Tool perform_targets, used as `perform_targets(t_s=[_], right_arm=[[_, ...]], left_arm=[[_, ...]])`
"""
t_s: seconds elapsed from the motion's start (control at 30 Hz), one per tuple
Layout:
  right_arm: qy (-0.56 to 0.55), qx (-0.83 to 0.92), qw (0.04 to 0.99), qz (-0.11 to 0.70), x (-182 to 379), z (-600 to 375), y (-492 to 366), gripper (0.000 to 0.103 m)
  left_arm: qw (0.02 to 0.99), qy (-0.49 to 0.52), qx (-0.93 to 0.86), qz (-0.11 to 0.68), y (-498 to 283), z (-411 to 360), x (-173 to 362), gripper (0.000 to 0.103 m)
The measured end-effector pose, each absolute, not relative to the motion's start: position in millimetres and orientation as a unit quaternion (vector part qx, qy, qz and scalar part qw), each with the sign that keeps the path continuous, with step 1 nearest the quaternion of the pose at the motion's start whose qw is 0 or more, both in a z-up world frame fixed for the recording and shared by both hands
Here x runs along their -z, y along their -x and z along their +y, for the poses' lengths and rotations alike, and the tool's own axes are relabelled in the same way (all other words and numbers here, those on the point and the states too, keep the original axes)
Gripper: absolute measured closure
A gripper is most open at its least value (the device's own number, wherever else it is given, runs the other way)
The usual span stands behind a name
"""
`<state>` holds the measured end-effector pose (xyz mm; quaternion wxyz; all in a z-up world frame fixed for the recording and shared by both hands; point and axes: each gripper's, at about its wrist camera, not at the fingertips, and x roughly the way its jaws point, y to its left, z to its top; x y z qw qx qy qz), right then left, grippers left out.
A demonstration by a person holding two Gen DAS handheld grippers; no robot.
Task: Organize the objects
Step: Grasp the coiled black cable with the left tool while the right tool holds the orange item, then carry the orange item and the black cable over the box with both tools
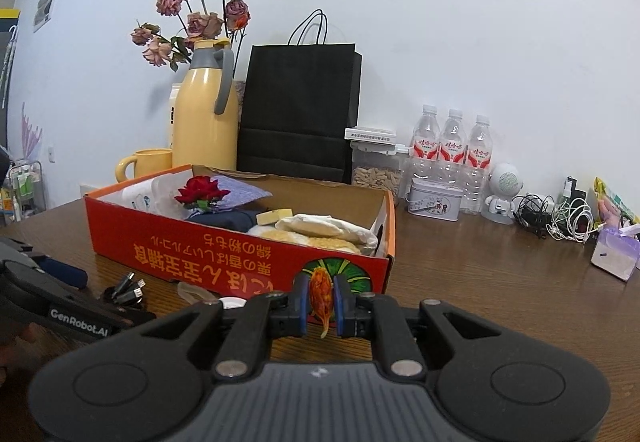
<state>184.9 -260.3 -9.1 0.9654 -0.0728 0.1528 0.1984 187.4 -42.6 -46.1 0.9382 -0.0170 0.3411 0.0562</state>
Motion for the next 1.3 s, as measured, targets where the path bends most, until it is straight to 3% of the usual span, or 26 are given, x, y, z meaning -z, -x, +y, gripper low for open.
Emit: perform_targets(t_s=[0.4, 0.5, 0.57, 1.3], right_arm=[[0.072, -0.198, 0.965, 0.154, 9, -261, -185, 0.091], [0.072, -0.198, 0.965, 0.154, 9, -261, -185, 0.091], [0.072, -0.198, 0.965, 0.154, 9, -261, -185, 0.091], [0.083, -0.204, 0.964, 0.148, 5, -254, -184, 0.091]], left_arm=[[0.939, 0.016, -0.059, 0.339, -189, -45, 46, 0.004], [0.944, 0.009, -0.046, 0.326, -184, -48, 43, 0.03], [0.948, 0.011, -0.034, 0.317, -181, -50, 42, 0.058], [0.963, 0.036, 0.002, 0.266, -171, -51, 20, 0.063]])
